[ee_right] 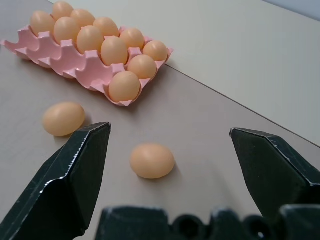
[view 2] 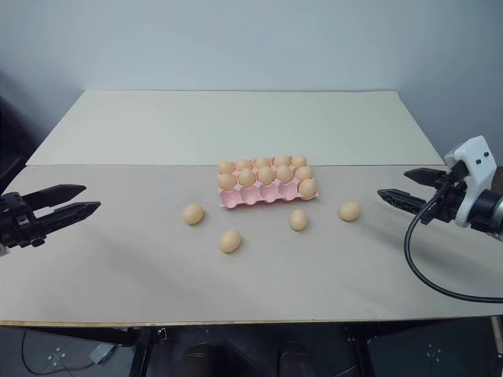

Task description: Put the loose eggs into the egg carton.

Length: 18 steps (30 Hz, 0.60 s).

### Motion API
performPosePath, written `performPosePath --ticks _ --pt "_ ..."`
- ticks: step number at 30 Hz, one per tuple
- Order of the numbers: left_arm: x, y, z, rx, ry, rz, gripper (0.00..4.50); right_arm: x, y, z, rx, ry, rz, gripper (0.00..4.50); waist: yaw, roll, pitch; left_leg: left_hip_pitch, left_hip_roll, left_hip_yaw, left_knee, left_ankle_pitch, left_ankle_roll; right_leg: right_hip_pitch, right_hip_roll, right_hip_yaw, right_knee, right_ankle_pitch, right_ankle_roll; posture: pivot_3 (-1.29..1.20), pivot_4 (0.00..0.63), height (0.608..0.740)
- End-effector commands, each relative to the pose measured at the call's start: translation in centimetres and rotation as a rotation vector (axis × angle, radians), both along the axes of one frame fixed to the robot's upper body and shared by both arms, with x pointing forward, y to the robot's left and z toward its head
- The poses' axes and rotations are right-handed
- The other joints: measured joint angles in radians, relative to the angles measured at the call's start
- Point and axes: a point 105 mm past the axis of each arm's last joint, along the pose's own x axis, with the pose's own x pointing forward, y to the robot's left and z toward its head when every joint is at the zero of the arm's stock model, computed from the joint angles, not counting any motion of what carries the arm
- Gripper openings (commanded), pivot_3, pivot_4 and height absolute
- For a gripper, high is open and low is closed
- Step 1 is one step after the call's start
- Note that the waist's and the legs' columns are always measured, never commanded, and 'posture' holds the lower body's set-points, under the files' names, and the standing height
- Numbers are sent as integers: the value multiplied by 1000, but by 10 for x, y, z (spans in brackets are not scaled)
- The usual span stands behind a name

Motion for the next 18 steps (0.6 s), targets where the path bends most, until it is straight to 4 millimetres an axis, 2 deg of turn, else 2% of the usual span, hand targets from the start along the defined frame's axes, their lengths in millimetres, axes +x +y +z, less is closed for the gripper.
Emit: performPosePath --ticks 1,4,7,11,15,18 --pt "-2 -1 8 -1 -40 -5 2953 -2 1 16 -24 -27 14 4432 0 0 0 0 0 0 0 0 0 0 0 0 0 0 0 0 150 740" --pt "0 -2 8 -27 -36 9 2953 1 -1 17 -30 -29 -8 4432 0 0 0 0 0 0 0 0 0 0 0 0 0 0 0 0 150 740" --pt "0 -17 10 -24 -41 -53 2953 3 -3 18 -39 -39 -49 4432 0 0 0 0 0 0 0 0 0 0 0 0 0 0 0 0 150 740" --pt "5 -55 6 -33 -41 -184 2953 15 0 17 -18 -40 -146 4432 3 0 0 0 0 0 0 0 0 0 0 0 0 0 0 0 150 740" --pt "7 -105 -25 51 -10 -336 2953 37 15 10 31 -17 -335 4432 -3 0 0 0 0 -1 0 0 0 0 0 0 1 0 0 0 150 740" --pt "14 -130 -40 72 -37 -353 2953 47 22 9 71 13 -454 4432 -3 0 0 -1 0 0 0 1 -1 -1 1 2 1 0 0 0 150 740"
